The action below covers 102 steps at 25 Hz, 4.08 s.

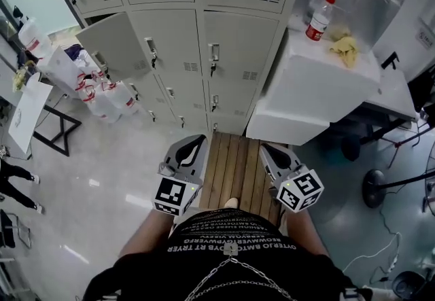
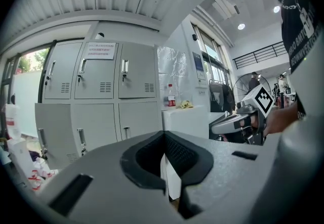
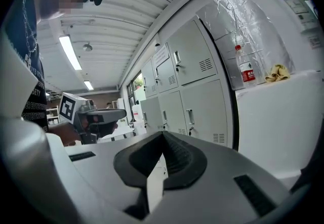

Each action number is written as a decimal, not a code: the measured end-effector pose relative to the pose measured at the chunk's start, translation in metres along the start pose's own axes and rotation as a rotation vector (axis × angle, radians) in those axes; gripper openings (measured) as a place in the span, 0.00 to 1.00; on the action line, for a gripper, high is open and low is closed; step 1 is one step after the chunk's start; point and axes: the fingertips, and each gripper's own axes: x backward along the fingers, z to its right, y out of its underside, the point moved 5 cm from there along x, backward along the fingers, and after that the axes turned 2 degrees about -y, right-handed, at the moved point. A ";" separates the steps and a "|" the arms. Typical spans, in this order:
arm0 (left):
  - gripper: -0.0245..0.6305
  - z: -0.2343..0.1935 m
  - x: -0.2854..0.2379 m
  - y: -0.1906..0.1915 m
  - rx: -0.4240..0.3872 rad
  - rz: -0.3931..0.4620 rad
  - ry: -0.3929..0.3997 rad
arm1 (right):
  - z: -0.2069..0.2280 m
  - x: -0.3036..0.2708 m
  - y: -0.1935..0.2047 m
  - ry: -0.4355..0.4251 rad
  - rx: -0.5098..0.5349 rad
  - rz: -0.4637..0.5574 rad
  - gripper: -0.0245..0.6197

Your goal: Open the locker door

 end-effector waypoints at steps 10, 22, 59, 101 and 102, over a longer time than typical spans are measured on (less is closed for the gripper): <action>0.04 0.000 -0.023 0.007 0.011 -0.044 -0.065 | 0.041 -0.012 0.005 -0.057 -0.012 -0.022 0.03; 0.04 -0.059 -0.067 0.014 0.030 -0.037 -0.074 | 0.066 -0.080 -0.005 -0.058 -0.013 -0.058 0.03; 0.04 -0.253 -0.201 0.009 0.001 -0.019 0.088 | 0.133 -0.351 -0.062 0.011 0.046 -0.100 0.14; 0.04 -0.281 -0.192 0.041 0.052 -0.070 0.034 | 0.147 -0.414 -0.026 0.174 0.004 -0.218 0.26; 0.04 -0.278 -0.194 0.040 0.050 -0.066 0.044 | 0.143 -0.411 -0.025 0.171 0.007 -0.219 0.26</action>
